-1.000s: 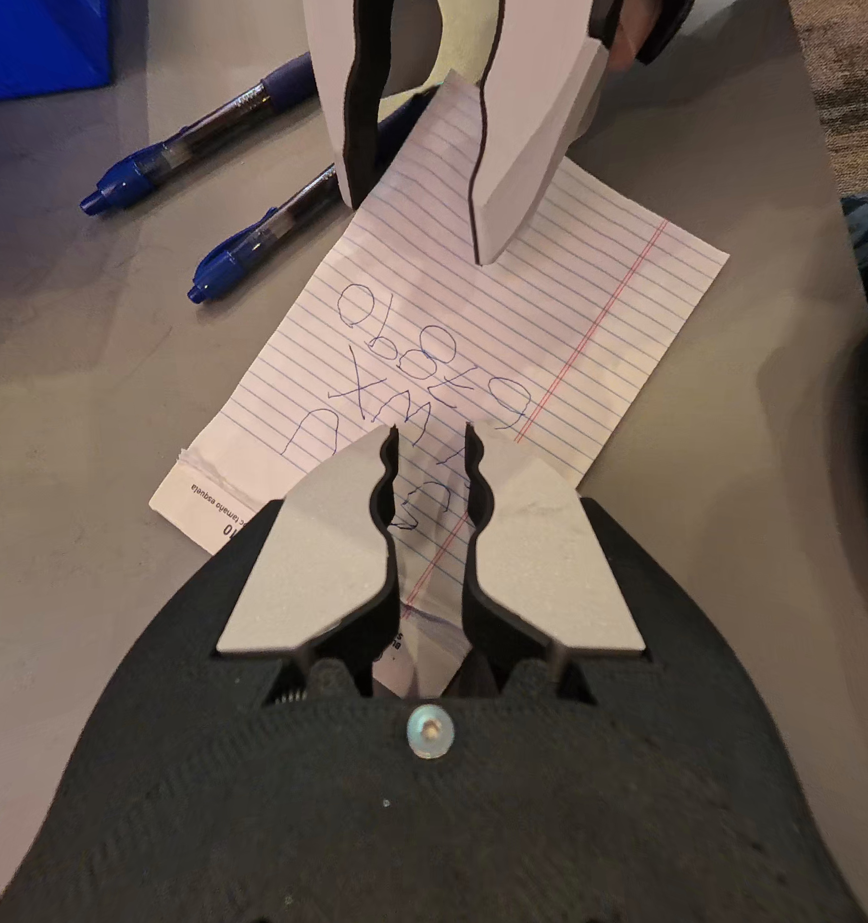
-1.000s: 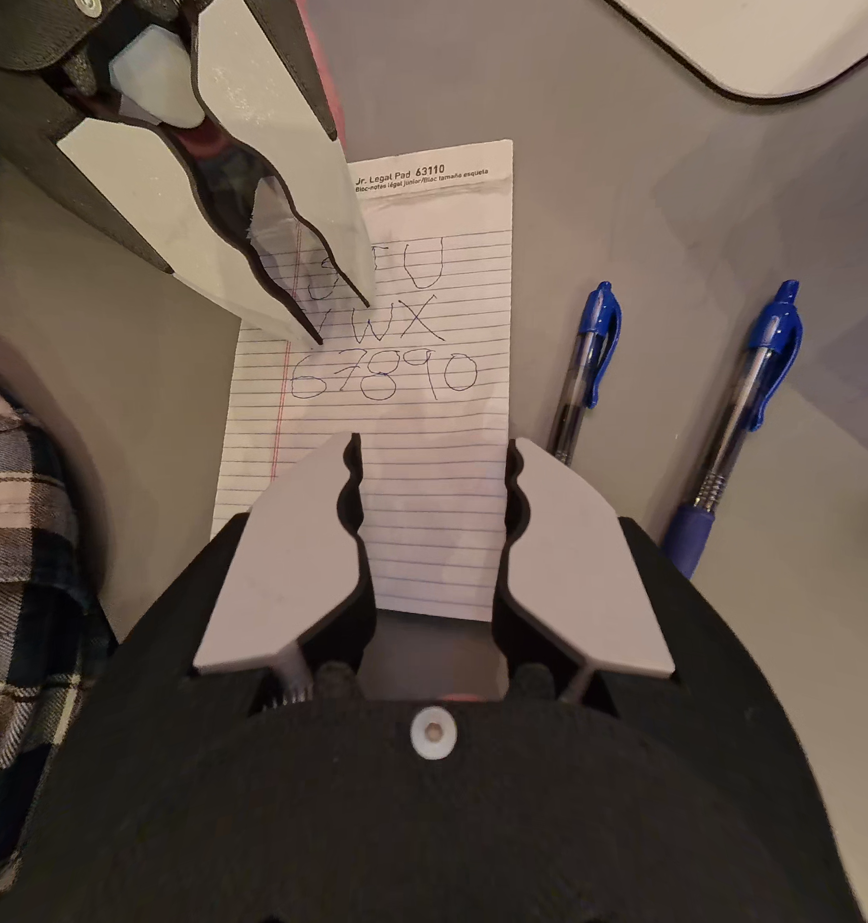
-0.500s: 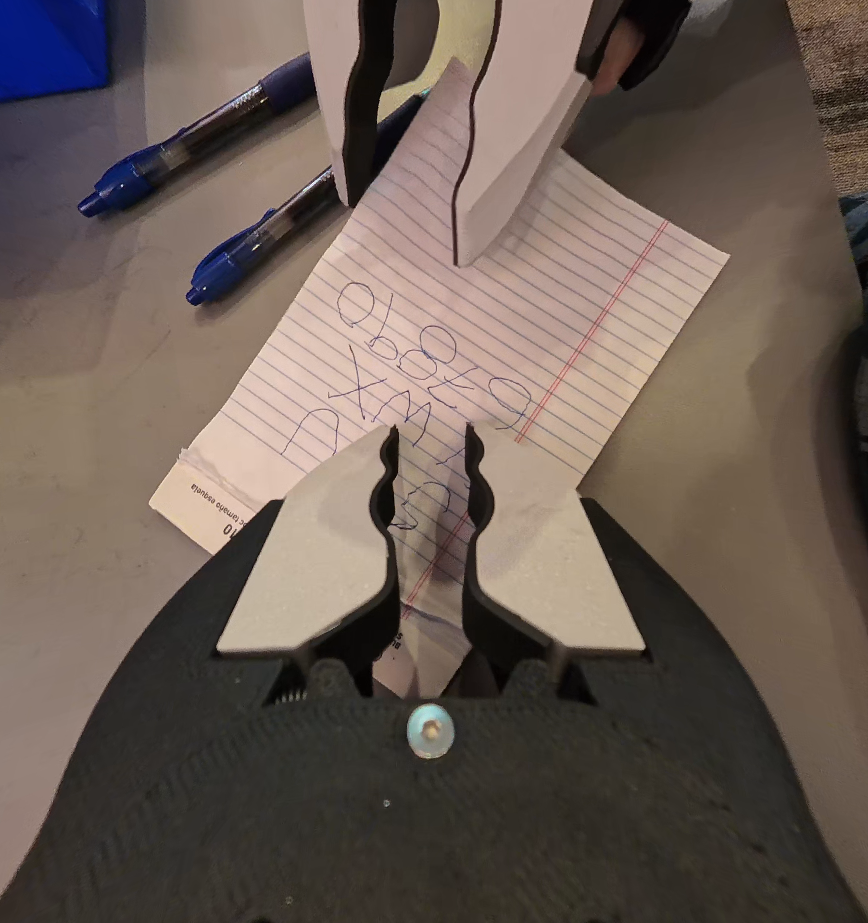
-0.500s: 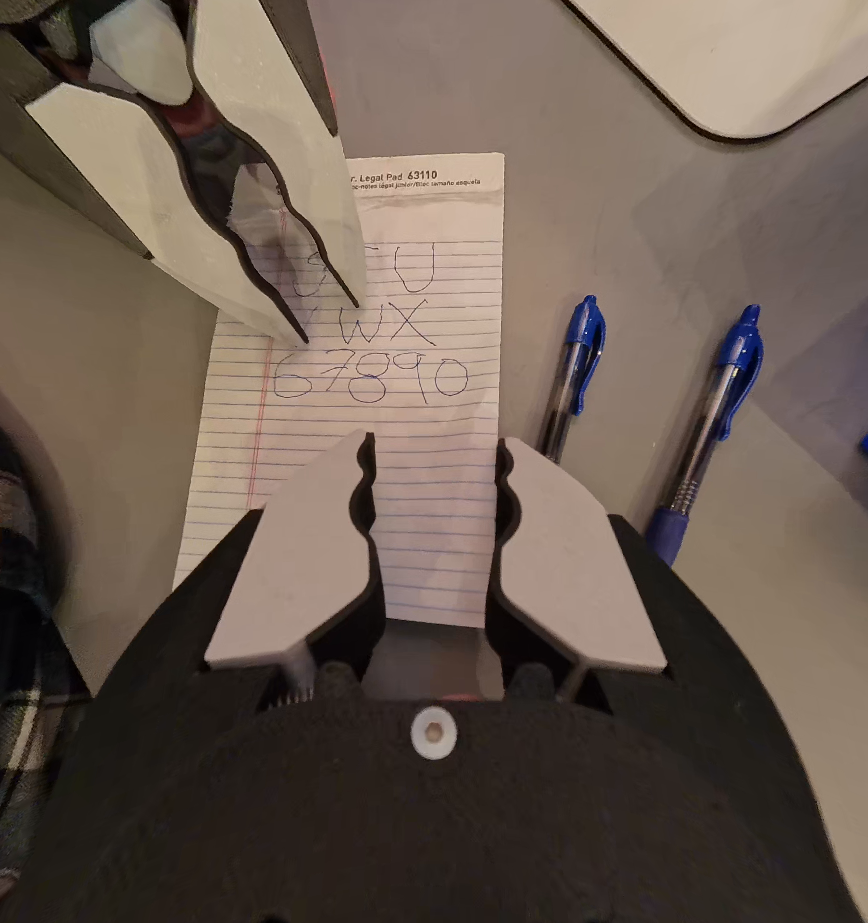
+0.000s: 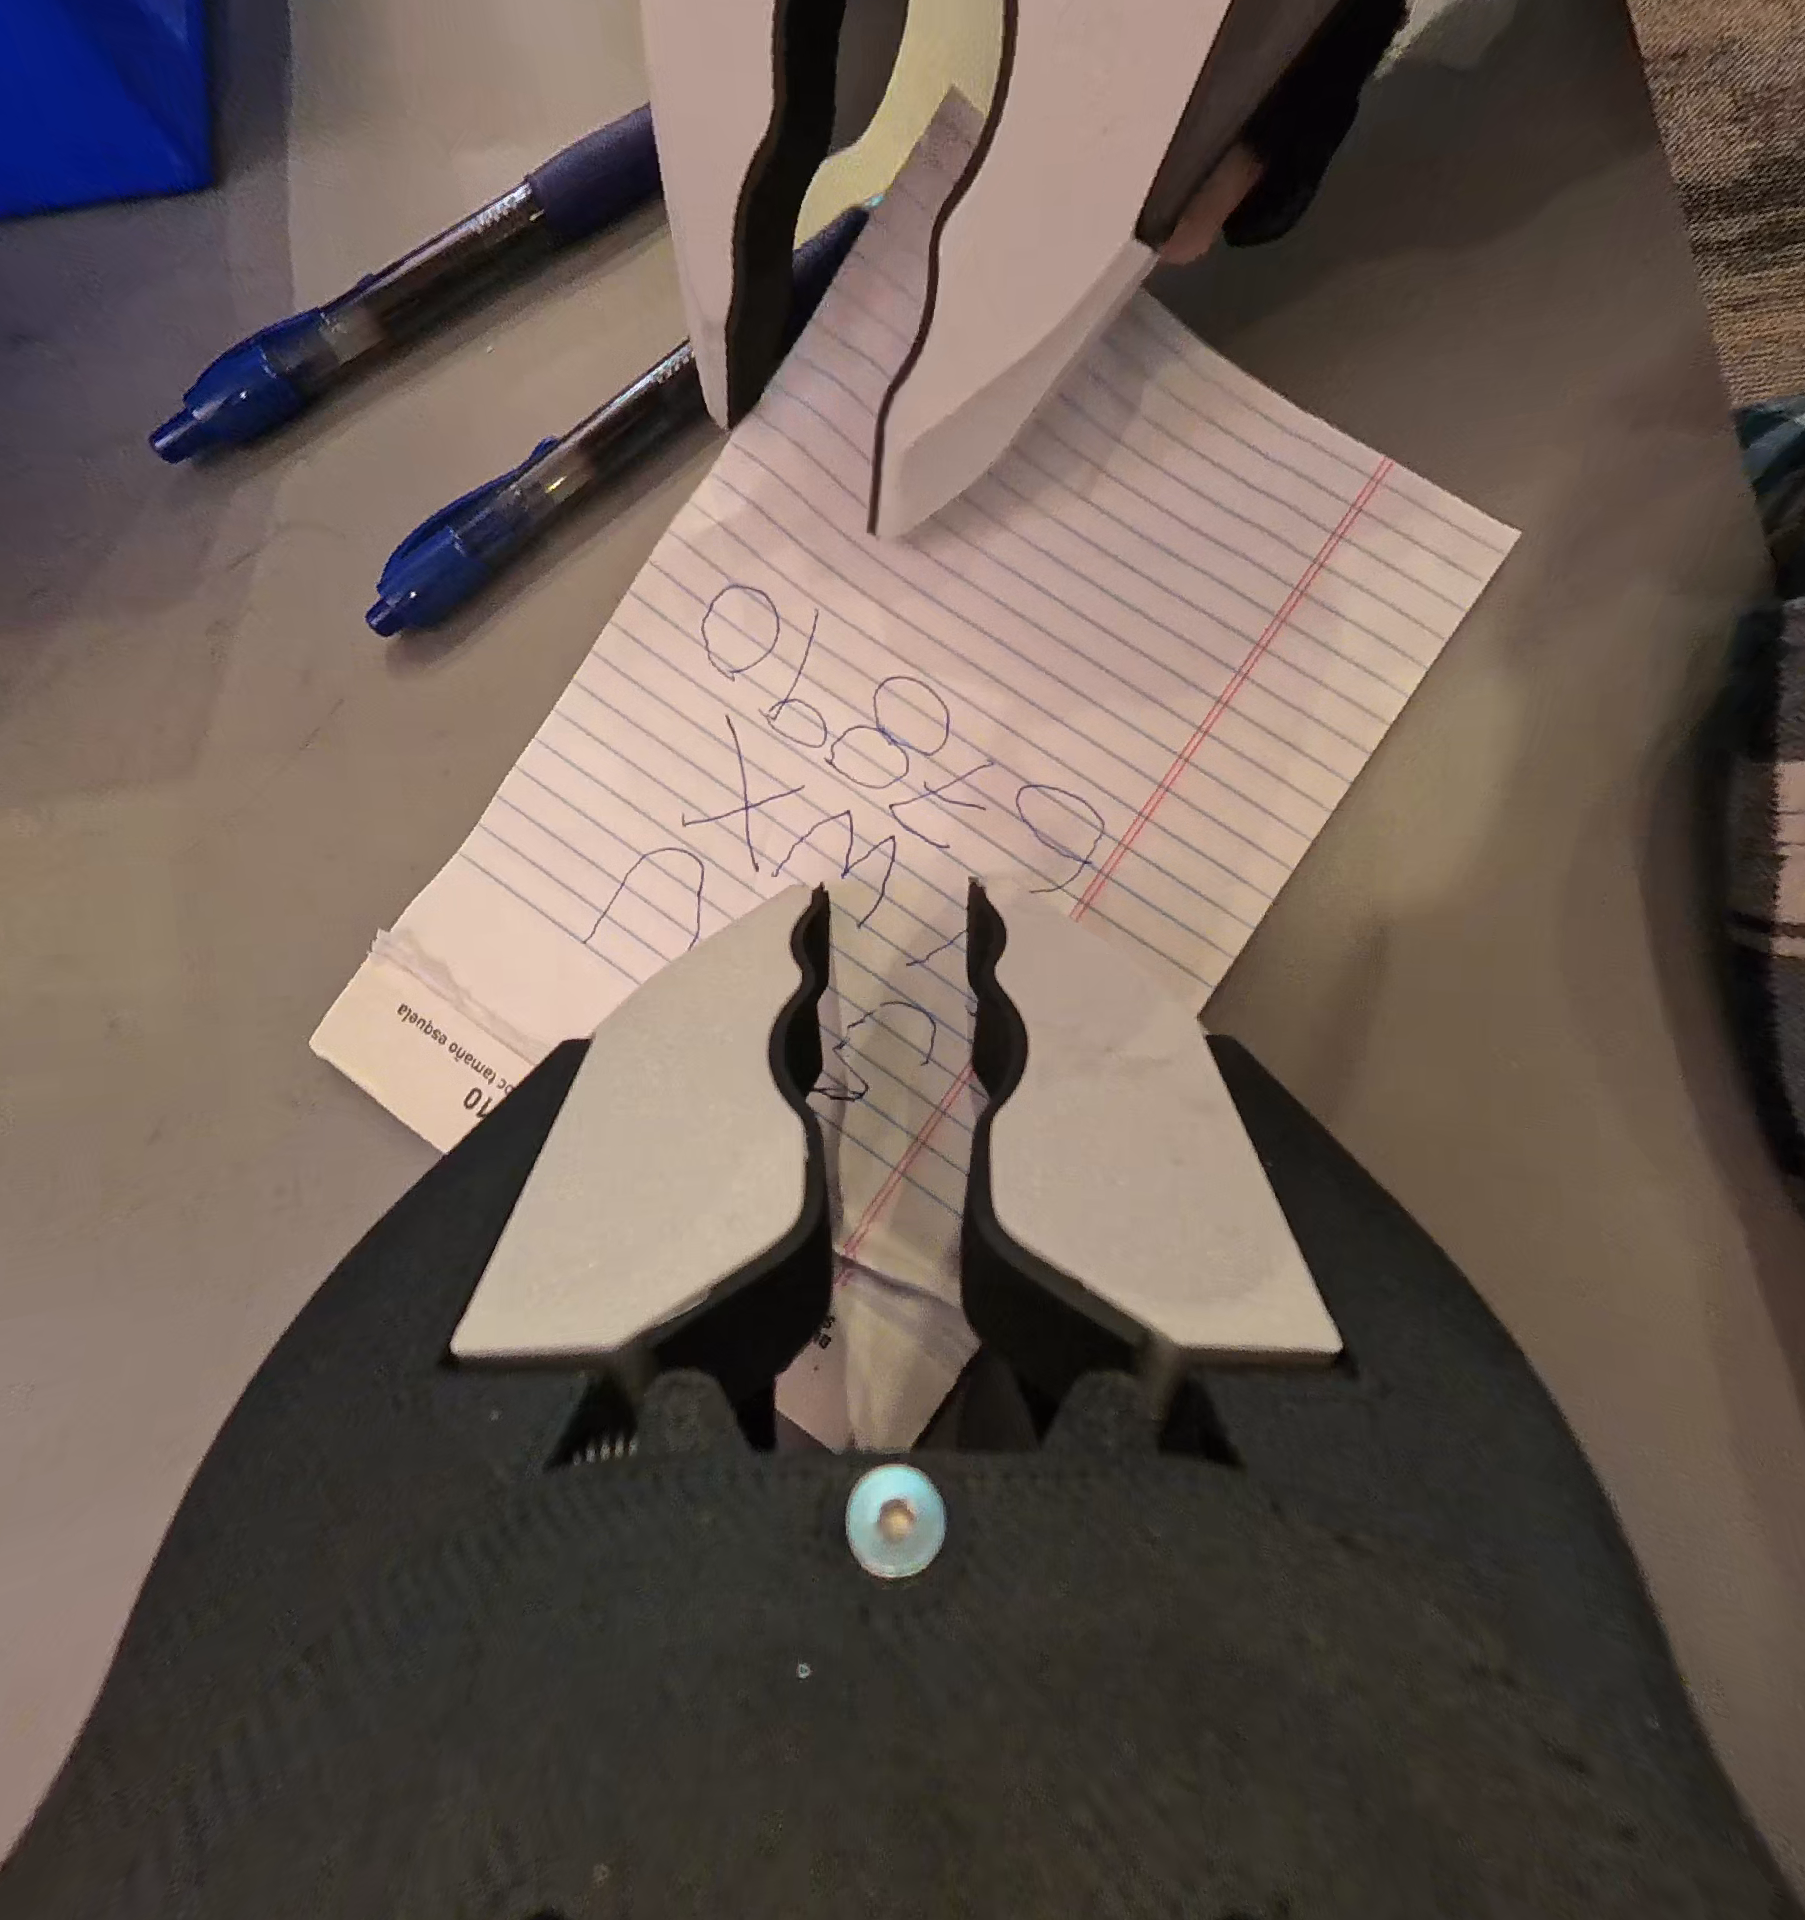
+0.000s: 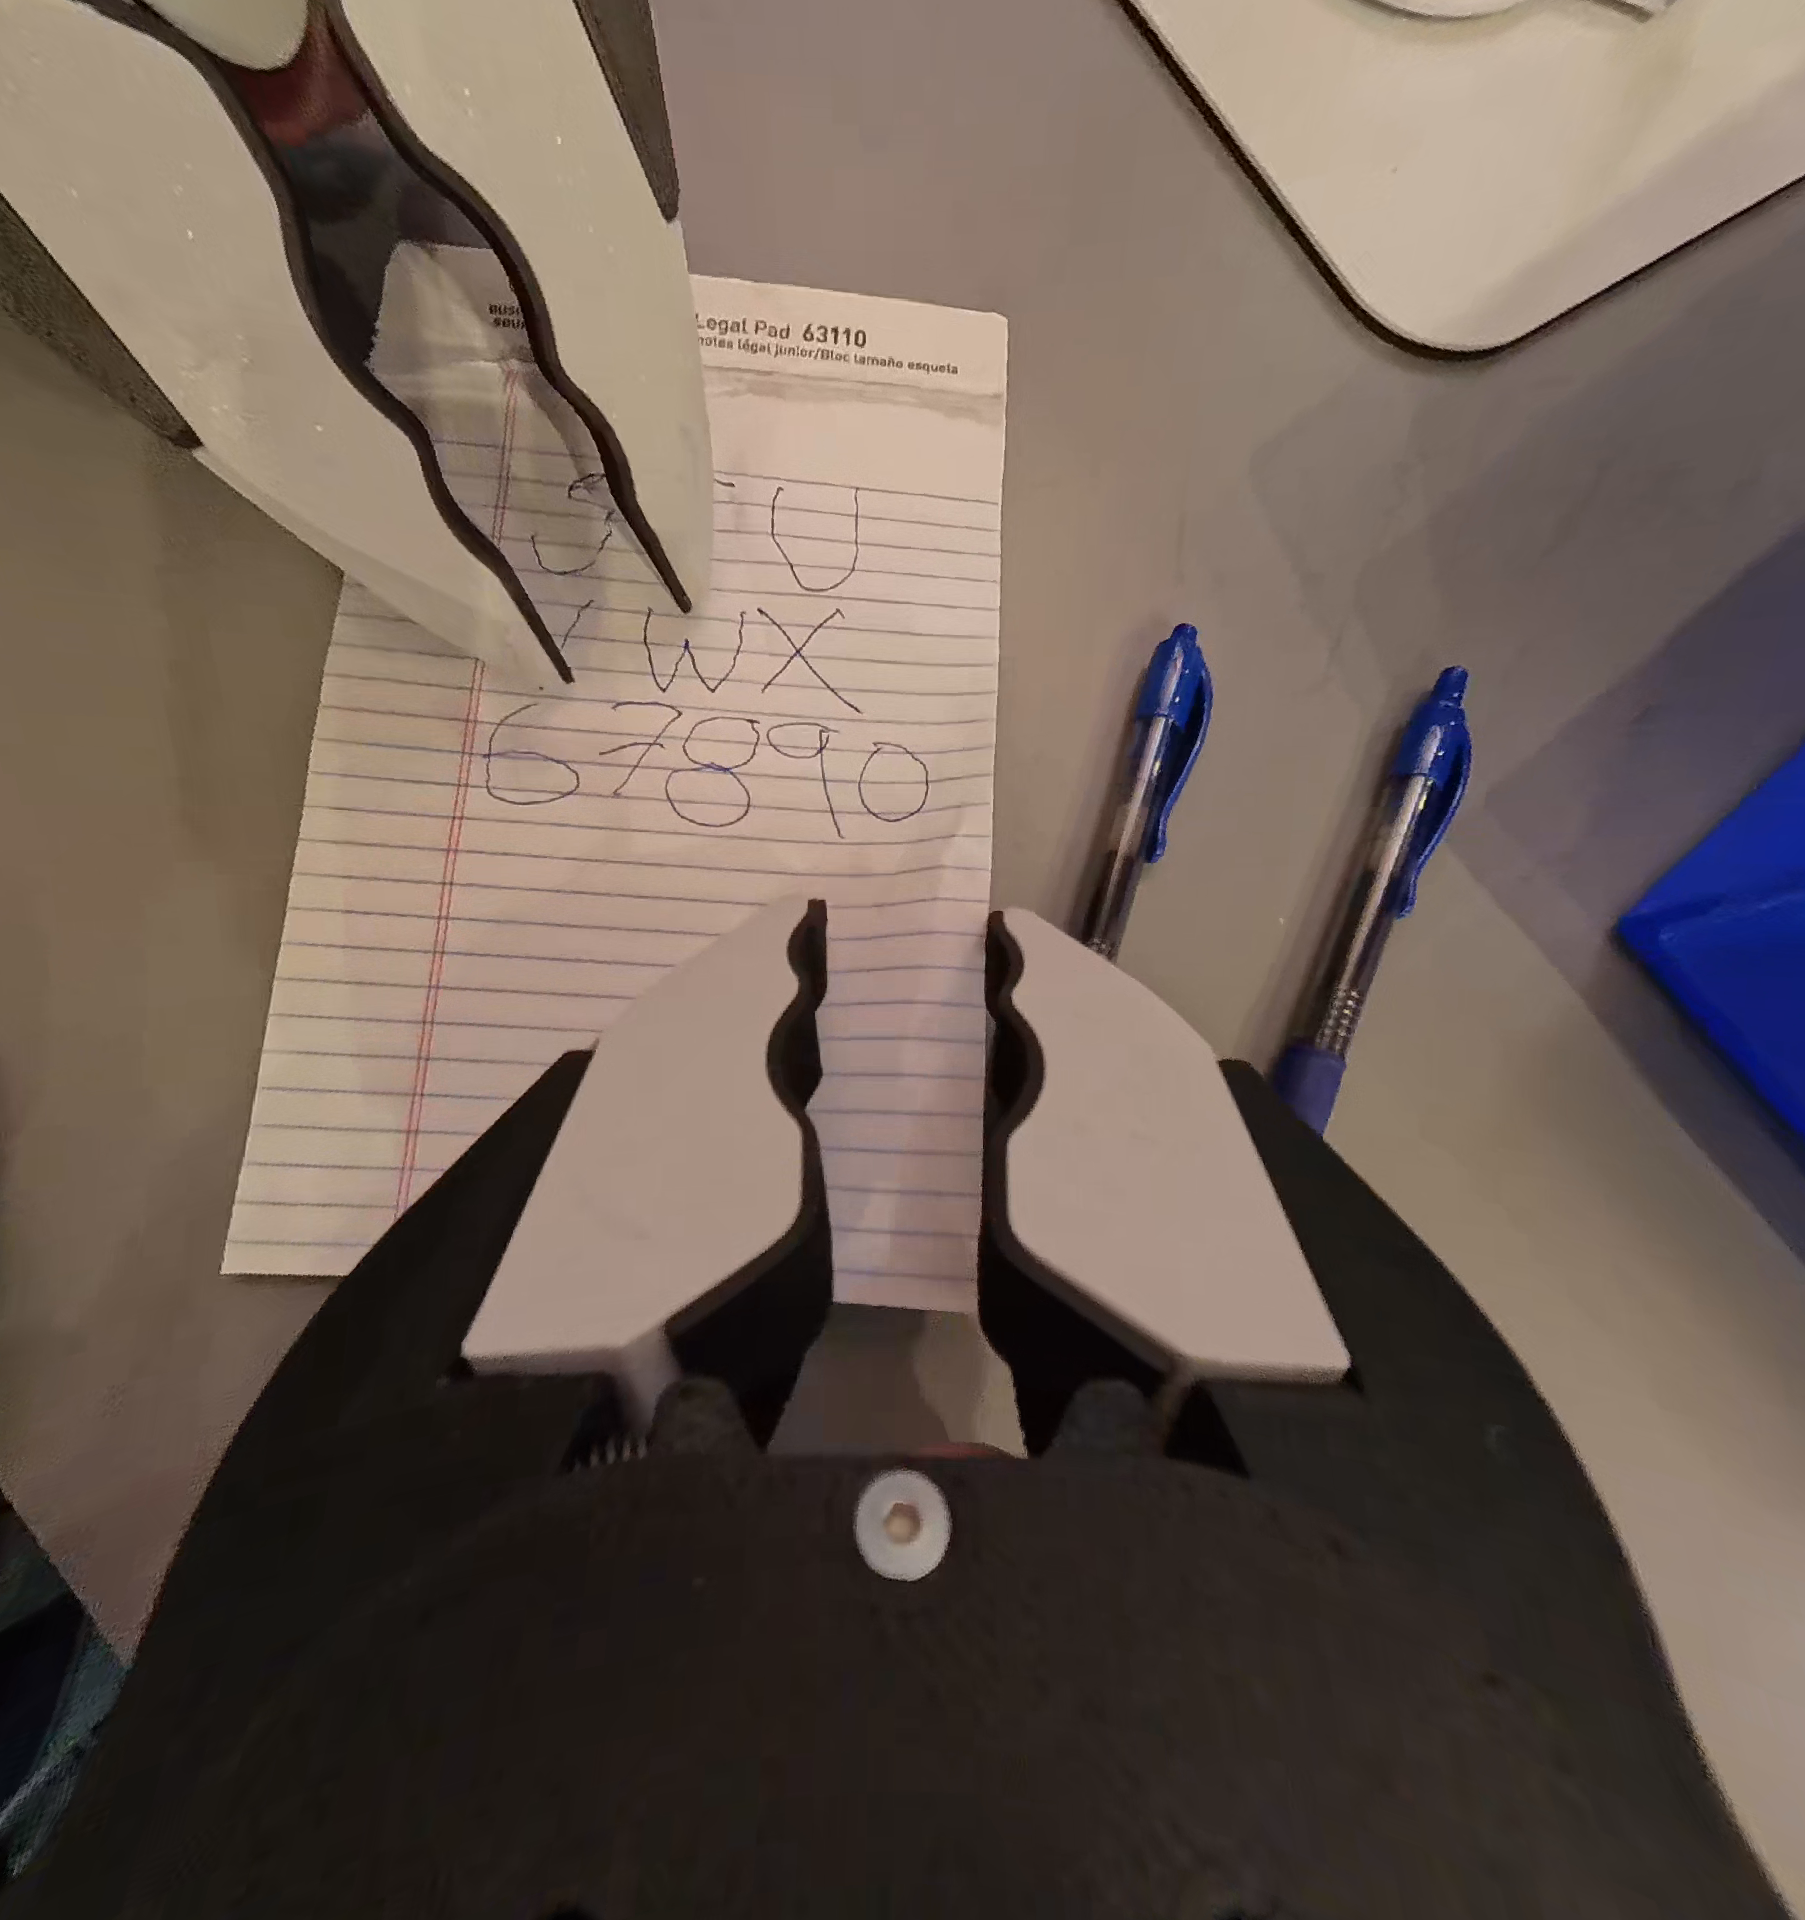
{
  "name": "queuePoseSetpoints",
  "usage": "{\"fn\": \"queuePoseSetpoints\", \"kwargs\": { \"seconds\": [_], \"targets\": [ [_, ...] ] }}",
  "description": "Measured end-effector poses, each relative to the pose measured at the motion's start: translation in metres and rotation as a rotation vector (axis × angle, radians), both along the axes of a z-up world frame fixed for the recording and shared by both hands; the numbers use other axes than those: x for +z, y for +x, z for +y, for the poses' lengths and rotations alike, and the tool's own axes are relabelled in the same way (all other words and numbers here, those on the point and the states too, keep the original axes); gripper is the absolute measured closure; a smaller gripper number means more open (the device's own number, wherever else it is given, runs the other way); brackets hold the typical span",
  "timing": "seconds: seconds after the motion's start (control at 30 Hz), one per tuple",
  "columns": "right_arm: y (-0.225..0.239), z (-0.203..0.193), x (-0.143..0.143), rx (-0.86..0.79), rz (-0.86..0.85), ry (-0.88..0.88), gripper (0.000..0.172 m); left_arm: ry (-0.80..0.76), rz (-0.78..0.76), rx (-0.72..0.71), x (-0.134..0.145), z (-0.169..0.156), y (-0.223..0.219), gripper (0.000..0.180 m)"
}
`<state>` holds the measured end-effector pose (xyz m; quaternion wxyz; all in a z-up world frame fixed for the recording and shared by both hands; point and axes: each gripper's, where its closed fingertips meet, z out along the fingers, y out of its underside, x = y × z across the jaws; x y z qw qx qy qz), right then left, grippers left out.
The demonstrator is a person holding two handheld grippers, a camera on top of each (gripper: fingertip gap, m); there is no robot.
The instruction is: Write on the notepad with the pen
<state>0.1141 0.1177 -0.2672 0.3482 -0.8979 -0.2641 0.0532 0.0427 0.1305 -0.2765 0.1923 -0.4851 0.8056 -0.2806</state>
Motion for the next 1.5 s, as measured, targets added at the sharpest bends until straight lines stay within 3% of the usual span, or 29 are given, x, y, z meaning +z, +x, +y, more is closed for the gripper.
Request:
{"fn": "queuePoseSetpoints", "kwargs": {
  "seconds": [0.43,0.63,0.7,0.9,1.3,1.5],
  "targets": [
    [0.001,-0.001,0.004,0.082,-0.419,0.171,0.161,0.004,0.0,-0.005,0.0,-0.003,0.001,0.156],
    [0.002,0.001,0.003,0.096,-0.469,0.21,0.166,0.081,0.003,-0.028,0.002,0.001,0.008,0.151],
    [0.001,0.001,0.004,0.098,-0.469,0.221,0.167,0.165,-0.072,-0.045,0.008,0.006,0.02,0.148],
    [-0.001,0.0,0.006,0.123,-0.506,0.256,0.17,0.312,-0.135,-0.202,0.012,0.006,0.051,0.127],
    [0.0,-0.003,0.008,0.136,-0.534,0.28,0.172,0.312,-0.181,-0.303,0.009,-0.003,0.053,0.14],
    [-0.004,-0.003,0.014,0.154,-0.559,0.314,0.172,0.378,-0.224,-0.308,0.013,0.0,0.056,0.129]
  ]
}}
